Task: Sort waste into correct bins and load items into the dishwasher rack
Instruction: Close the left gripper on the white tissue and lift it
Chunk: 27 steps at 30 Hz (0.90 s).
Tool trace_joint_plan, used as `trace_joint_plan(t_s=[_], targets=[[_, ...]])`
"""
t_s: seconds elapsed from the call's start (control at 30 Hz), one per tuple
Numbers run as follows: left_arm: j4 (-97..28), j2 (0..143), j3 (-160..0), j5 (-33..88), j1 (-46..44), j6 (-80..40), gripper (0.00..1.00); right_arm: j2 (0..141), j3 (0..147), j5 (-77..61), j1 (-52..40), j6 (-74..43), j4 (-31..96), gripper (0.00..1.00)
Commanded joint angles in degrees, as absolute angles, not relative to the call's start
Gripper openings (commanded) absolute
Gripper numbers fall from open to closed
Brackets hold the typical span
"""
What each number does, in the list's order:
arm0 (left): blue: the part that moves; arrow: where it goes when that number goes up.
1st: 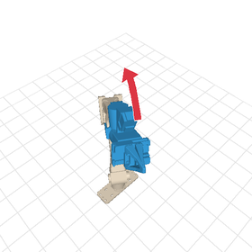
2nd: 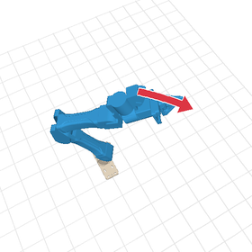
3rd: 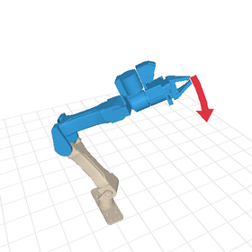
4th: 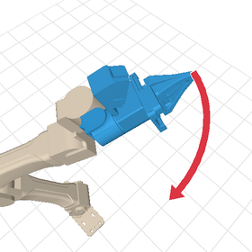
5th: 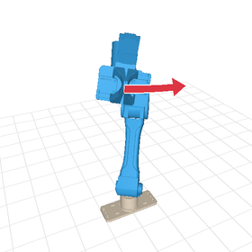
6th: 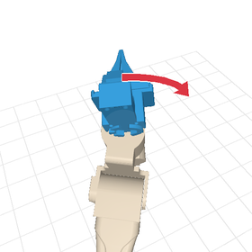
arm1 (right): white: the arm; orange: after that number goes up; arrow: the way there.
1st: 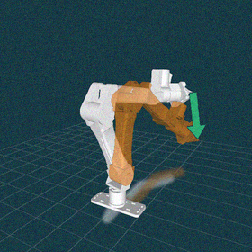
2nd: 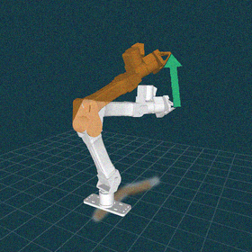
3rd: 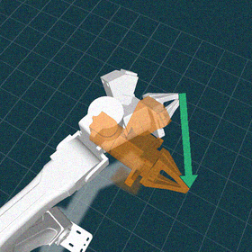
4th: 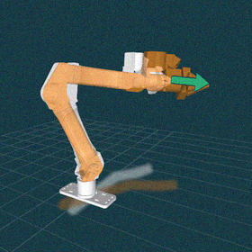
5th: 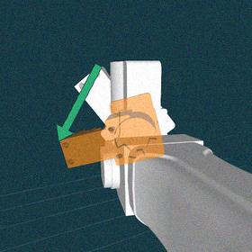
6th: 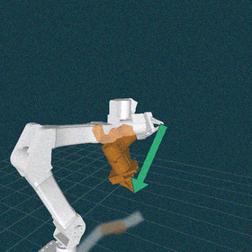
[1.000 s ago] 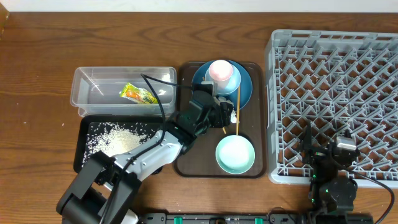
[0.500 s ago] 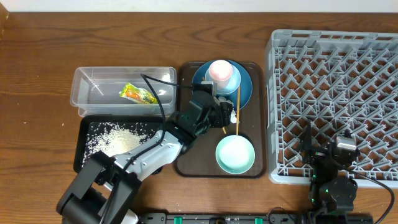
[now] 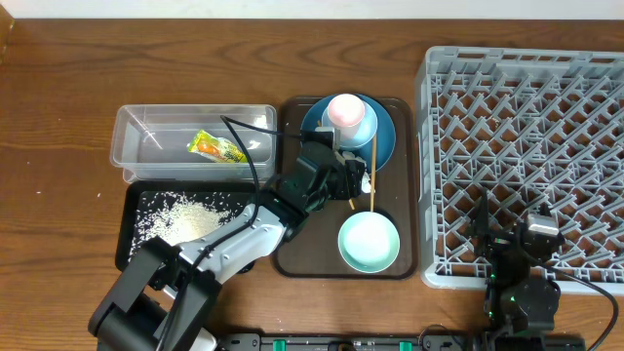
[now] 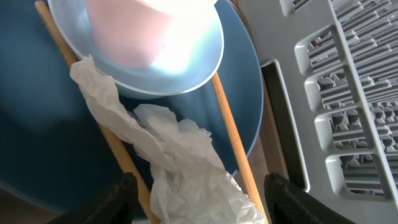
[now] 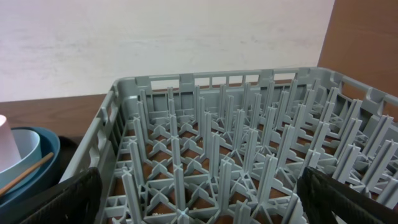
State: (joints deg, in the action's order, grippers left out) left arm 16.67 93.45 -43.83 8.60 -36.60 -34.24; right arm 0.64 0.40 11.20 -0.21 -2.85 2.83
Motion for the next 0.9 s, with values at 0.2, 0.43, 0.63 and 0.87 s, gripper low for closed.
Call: trace_joint_plan(t_s=[0.2, 0.43, 0.63, 0.87], targets=[[17.12, 95.44, -43.72, 7.84, -36.75, -33.21, 0.68, 0.62, 0.30, 11.38, -0.19, -3.81, 3.03, 0.99], [19.27, 97.51, -43.72, 7.86, -36.73, -33.21, 0.63, 0.60, 0.30, 11.38, -0.19, -3.81, 3.03, 0.99], [20.10, 97.51, -43.72, 7.86, -36.73, -33.21, 0.42, 0.62, 0.30, 11.38, -0.19, -3.79, 3.03, 0.99], [20.32, 97.38, -43.72, 7.86, -36.73, -33.21, 0.27, 0.62, 0.30, 11.38, -0.19, -3.81, 3.03, 0.99]])
